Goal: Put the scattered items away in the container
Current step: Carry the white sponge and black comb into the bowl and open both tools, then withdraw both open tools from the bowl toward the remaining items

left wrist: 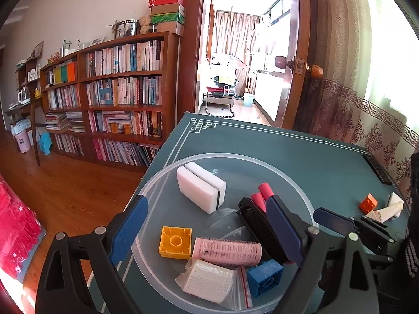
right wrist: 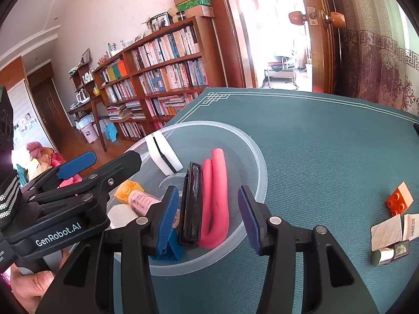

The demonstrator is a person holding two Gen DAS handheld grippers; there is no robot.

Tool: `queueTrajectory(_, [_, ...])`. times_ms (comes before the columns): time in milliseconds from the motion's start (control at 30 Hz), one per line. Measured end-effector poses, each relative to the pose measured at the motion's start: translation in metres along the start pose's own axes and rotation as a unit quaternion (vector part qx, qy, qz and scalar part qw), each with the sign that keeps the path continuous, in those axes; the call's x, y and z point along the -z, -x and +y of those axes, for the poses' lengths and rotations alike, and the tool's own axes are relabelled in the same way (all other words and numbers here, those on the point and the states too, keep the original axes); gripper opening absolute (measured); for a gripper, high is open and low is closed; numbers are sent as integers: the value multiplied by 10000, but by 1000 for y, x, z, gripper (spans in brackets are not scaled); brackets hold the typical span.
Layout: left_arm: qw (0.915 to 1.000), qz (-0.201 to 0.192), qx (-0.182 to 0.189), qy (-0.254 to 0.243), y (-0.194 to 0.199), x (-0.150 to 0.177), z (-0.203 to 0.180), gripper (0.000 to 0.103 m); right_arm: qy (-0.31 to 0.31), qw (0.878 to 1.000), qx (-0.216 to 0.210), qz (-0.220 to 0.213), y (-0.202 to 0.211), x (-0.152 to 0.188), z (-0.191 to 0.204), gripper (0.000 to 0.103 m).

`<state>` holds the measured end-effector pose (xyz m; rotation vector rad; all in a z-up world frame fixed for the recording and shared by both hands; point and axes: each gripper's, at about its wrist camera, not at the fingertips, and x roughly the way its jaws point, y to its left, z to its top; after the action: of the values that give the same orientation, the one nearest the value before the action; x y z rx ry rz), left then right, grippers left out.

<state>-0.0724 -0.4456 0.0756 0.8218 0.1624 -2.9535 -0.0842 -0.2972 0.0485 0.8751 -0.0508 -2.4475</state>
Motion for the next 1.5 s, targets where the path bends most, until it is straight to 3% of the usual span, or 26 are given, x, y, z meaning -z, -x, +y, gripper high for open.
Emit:
queueTrajectory(100, [10000,-71,-45,-10,2,0,-1,103,111,9998,98,-110,8,2,1,51])
queueTrajectory(400, [9998,-66,-24,-192,2,3,-12,103,73,9995,309,-57,21,17,-15,51])
queueTrajectory(1267, [9989,16,43,-456,11,19,-45,103,-859,9900,1112,-119,76,53,-101,51])
queueTrajectory(1300, [9988,22,53,-483,12,20,-47,103,-912,9893,1130,-128,79,54,-105,51])
queueTrajectory(1400, [9983,46,78,-569,13,23,-56,103,-1049,9869,1212,-199,86,58,-116,66])
queueTrajectory(1500, [9978,69,98,-651,15,25,-63,103,-1141,9839,1349,-271,94,59,-127,67])
